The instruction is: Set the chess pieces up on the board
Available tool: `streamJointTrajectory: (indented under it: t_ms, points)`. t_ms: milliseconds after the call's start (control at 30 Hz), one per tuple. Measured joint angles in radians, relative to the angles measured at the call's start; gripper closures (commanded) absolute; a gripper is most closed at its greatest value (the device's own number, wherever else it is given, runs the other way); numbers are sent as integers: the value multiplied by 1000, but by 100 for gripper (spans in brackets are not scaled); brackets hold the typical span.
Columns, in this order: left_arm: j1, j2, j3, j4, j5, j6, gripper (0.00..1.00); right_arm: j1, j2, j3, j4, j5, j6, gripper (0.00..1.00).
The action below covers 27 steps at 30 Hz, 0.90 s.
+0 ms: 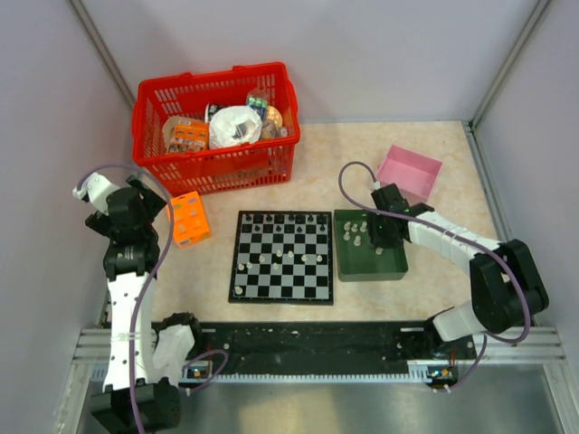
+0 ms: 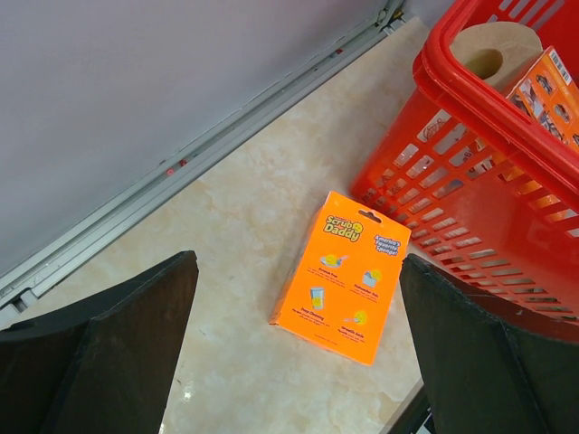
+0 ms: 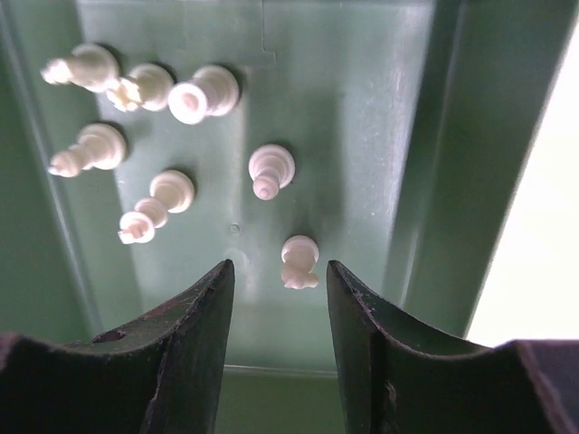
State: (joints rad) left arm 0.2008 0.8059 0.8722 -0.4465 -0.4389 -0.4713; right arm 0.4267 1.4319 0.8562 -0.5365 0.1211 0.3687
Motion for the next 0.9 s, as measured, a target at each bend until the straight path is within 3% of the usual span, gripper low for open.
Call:
streamJointTrajectory:
  t_ms: [400, 900]
  points:
    - [0, 15, 0, 21, 6, 2, 1, -3, 35, -32, 21, -5, 2, 57]
    - [0, 15, -10, 29, 13, 2, 1, -3, 60, -32, 34, 10, 0, 73]
